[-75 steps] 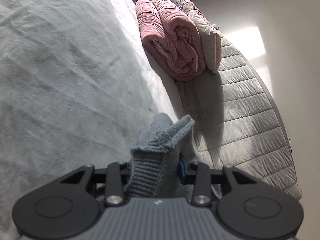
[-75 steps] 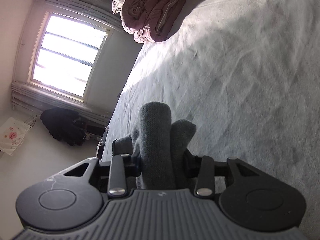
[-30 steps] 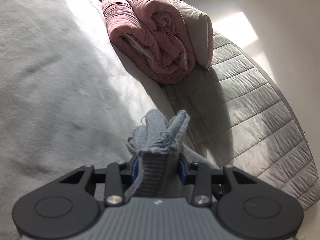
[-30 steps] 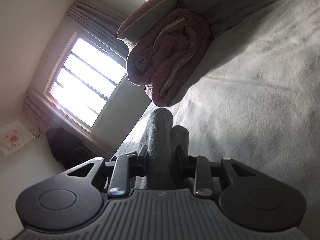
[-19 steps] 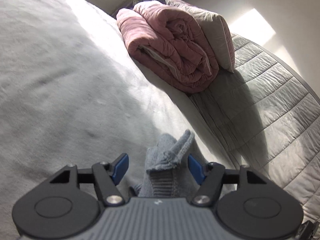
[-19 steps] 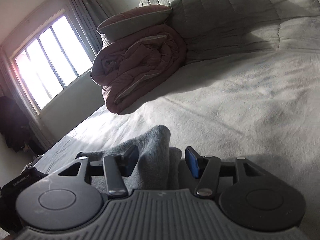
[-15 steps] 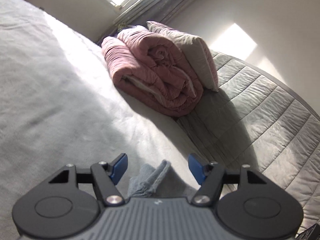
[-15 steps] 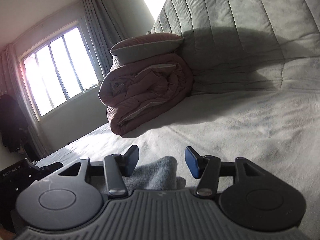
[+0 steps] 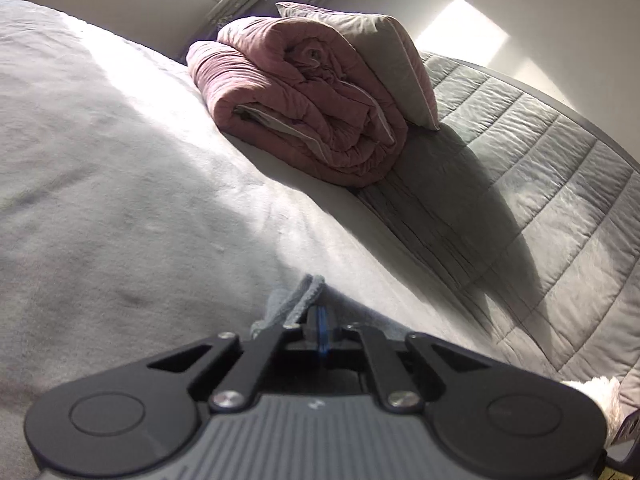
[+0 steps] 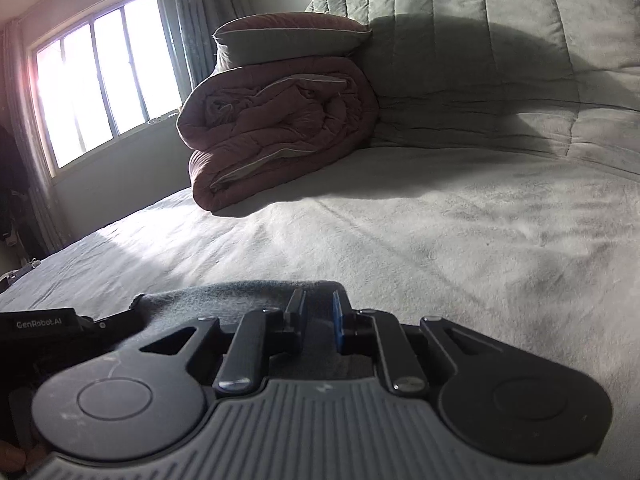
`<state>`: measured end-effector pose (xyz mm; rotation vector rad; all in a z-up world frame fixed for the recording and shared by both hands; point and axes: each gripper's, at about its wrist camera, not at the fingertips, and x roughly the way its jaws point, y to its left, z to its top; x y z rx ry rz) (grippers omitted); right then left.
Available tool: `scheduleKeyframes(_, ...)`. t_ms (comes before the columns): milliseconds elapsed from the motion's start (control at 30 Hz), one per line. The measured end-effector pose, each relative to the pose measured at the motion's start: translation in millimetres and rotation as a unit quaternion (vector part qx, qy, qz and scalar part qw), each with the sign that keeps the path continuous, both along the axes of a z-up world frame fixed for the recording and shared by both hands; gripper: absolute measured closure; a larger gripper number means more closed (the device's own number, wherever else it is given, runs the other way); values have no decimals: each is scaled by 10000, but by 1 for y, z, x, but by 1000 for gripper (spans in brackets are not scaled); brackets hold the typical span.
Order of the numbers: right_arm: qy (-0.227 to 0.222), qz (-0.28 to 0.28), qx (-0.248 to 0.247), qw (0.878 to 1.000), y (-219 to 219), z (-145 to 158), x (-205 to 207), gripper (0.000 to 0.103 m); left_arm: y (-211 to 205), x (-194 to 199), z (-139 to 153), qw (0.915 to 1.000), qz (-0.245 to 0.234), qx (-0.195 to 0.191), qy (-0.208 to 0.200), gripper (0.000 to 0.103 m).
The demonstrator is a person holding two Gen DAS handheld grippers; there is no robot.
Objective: Fold clothes
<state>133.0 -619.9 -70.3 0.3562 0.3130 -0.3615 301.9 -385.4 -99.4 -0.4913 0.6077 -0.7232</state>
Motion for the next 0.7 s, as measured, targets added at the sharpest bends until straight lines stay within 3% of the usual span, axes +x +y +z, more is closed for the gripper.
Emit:
scheduleKeyframes(100, -35, -135, 213, 9997, -4, 7, -10, 82, 6, -8, 4, 10000, 78, -6, 2, 100)
scheduleKeyframes(167, -57, -208, 356, 9991, -7, 13, -17, 76, 10, -20, 19, 9999, 53, 144, -25, 92)
scheduleKeyframes(200, -63, -194, 427, 9989, -8, 23, -21, 74, 10, -25, 30, 9997, 21, 252, -49, 74)
scheduleKeyframes(233, -62, -192, 487, 9986, -7, 32, -26, 68, 11, -31, 42, 9993, -15, 373, -81, 48)
scheduleKeyframes(267, -45, -227, 514, 9984, -5, 42, -31, 55, 11, -38, 57, 9983, -61, 559, -161, 35)
scheduleKeyframes(300, -40, -273, 516, 9983, -3, 53, -36, 49, 10, -50, 74, 9964, -124, 756, -356, 17)
scheduleKeyframes(333, -66, -347, 451, 9984, 2, 64, -42, 43, 9, -59, 89, 9945, -142, 894, -520, 8)
scheduleKeyframes(400, -113, -453, 256, 9986, 14, 87, -54, 30, 8, -77, 116, 9901, -150, 1138, -812, 1)
scheduleKeyframes(467, -89, -408, 194, 9989, 24, 103, -64, 8, 4, -84, 133, 9861, -141, 1486, -733, 0)
scheduleKeyframes(500, -69, -319, 198, 9993, 28, 109, -67, 3, 2, -88, 141, 9837, -135, 1666, -670, 0)
scheduleKeyframes(567, 136, -184, 213, 9995, 37, 119, -71, 0, -6, -87, 148, 9738, -194, 2241, -325, 0)
scheduleKeyframes(633, 567, -103, 190, 9982, 46, 126, -71, 0, -11, -89, 144, 9578, -241, 2865, 7, 0)
scheduleKeyframes(700, 859, 79, 123, 9962, 56, 127, -70, 0, -7, -97, 131, 9480, -193, 3175, 106, 0)
